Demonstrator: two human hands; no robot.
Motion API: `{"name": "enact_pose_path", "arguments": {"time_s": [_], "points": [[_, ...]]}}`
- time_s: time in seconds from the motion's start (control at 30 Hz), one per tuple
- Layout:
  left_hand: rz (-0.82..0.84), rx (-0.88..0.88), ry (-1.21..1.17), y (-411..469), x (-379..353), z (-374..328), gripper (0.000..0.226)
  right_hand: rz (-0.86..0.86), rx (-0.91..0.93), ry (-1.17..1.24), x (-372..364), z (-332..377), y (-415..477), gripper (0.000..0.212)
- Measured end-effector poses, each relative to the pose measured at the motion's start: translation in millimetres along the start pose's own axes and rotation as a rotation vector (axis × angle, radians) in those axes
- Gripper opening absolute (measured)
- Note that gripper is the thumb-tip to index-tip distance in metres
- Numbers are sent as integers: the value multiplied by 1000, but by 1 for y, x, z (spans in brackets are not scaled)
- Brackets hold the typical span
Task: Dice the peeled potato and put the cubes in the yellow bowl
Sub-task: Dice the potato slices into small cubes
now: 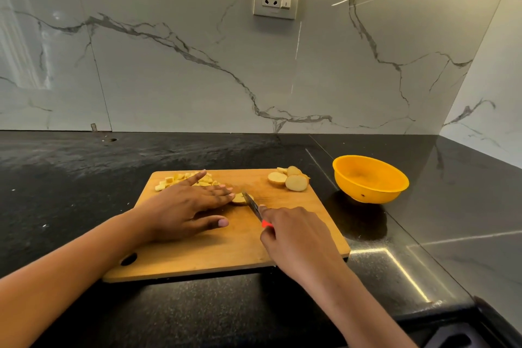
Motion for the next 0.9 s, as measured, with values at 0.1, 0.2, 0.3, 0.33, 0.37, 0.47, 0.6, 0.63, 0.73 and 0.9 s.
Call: {"name": "enact_pose_path", "arguments": {"time_s": [0.1,0.2,0.3,0.33,0.37,0.47,0.6,0.63,0.73,0.9], "points": [[45,-22,57,0,-2,-2,82,10,9,12,-4,5,2,47],[59,-40,86,1,-1,-4,77,15,14,2,-6,9,4,45],[75,-49,131,2,-1,-4,72,28,-2,-42,-9,10,9,42],[80,-50,143,3,-2,-4,71,40,-11,-69,-11,11,11,41],[81,-50,153,4,-2,-3,71,55,-16,-97,-14,13,14,39],[91,-54,164,5,-2,-5,79,73,5,-163,-21,29,17,32],[64,-50,188,3,-1,-7,82,49,51,-177,-22,28,3,37],[50,-44,180,3,0,-6,81,37,56,-174,-21,23,-4,42],[33,-22,119,1,0,-2,76,-16,72,-143,-12,7,-17,50],[-25,0,95,-1,4,-2,86,-75,73,-28,6,-7,-13,47]]}}
Point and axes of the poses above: each hand's wrist, its own y-axis towards the middle knuckle, its own x-axis out of the back of the hand, z = x × y, the point moved 10 cm from there along y, towards the middle knuckle, and after that the axes turned 14 degrees about -x, right-handed, at the moved point
